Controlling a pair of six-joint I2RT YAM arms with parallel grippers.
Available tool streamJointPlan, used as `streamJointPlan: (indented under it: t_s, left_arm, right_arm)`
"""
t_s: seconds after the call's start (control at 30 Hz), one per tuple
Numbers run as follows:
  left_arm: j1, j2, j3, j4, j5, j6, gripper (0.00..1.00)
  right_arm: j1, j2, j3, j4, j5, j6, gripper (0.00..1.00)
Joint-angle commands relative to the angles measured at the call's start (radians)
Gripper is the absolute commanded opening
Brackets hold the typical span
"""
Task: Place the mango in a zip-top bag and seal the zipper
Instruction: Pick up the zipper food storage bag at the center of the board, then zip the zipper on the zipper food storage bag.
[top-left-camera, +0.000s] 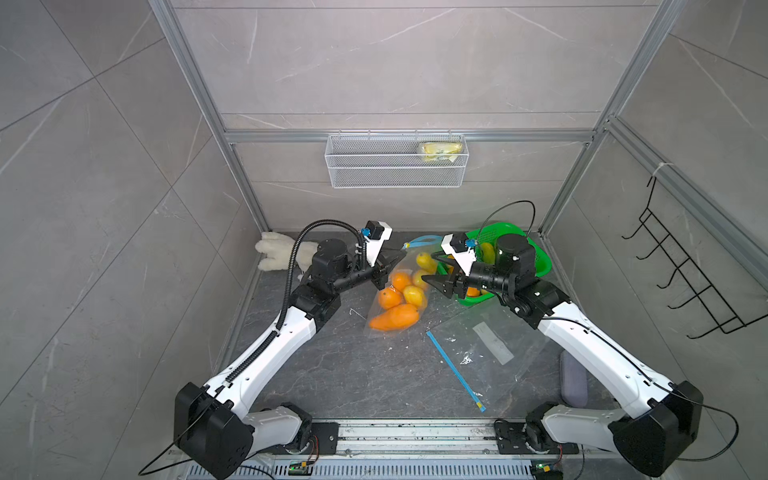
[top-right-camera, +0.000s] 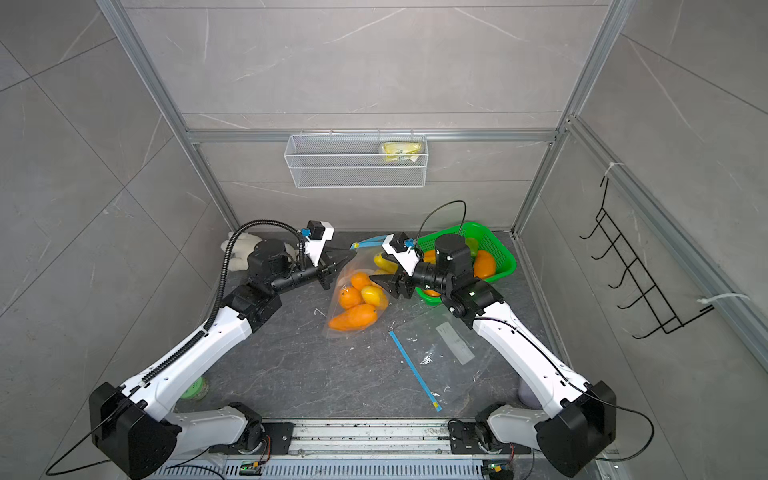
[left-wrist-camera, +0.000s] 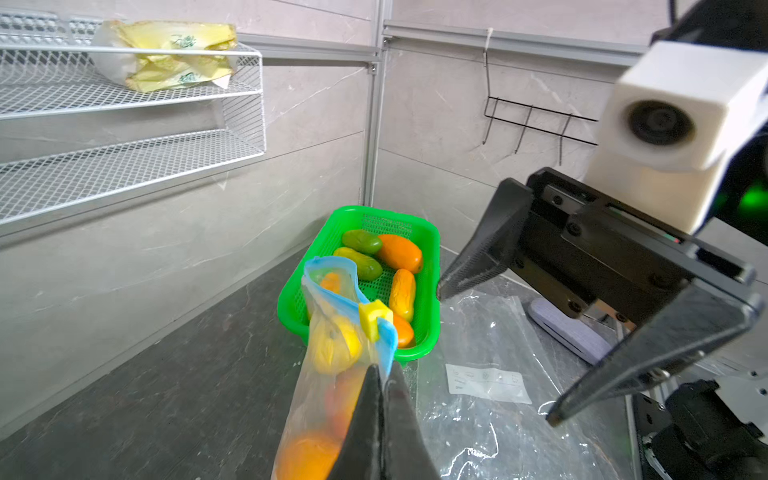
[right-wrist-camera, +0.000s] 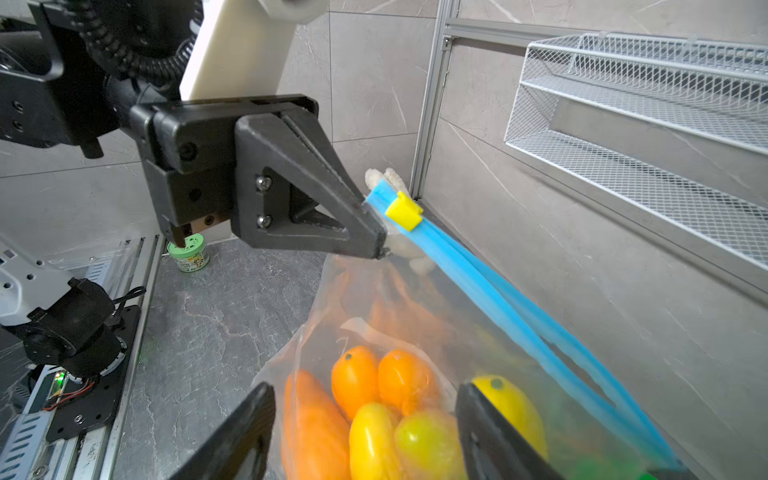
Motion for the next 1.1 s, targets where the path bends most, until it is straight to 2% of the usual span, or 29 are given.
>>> streamJointPlan:
  t_s: [0.0, 0.17, 0.27, 0.37, 0.47, 0.6, 0.73, 0.97, 1.07]
  left_arm:
    - [0.01, -0.089, -0.102, 0.139, 0.077, 0.032, 0.0]
    - [0.022, -0.134, -0.29, 0.197, 0.029, 0.026, 0.0]
    - [0.028, -0.145, -0.336, 0.209, 0.003, 0.025, 0.0]
    - [0.037, -0.158, -0.338, 0.205, -0.001, 0.024, 0.0]
    - [0.039, -0.167, -0.327, 0.184, 0.002, 0.037, 0.0]
    - [0.042, -0.173, -0.319, 0.172, 0.003, 0.041, 0.0]
    - [0.042, -0.187, -0.32, 0.172, 0.006, 0.041, 0.0]
    - [0.042, -0.197, -0.315, 0.171, -0.005, 0.041, 0.0]
    - [0.042, -0.196, -0.313, 0.169, -0.007, 0.041, 0.0]
  right_arm:
    - [0.006, -0.025, 0.035, -0.051, 0.004, -0.012, 0.7]
    - [0.016, -0.004, -0.01, 0.006, -0.027, 0.008, 0.69]
    - [0.035, 0.021, -0.003, 0.01, -0.082, -0.025, 0.7]
    - [0.056, 0.059, 0.043, -0.05, -0.137, -0.089, 0.7]
    - [0.086, 0.119, 0.128, -0.193, -0.177, -0.189, 0.7]
    - [0.121, 0.188, 0.199, -0.303, -0.128, -0.279, 0.71]
    - [0.123, 0.235, 0.248, -0.319, -0.099, -0.301, 0.69]
    - [0.129, 0.309, 0.328, -0.354, -0.109, -0.308, 0.6]
    - [0.13, 0.32, 0.334, -0.341, -0.113, -0.302, 0.52]
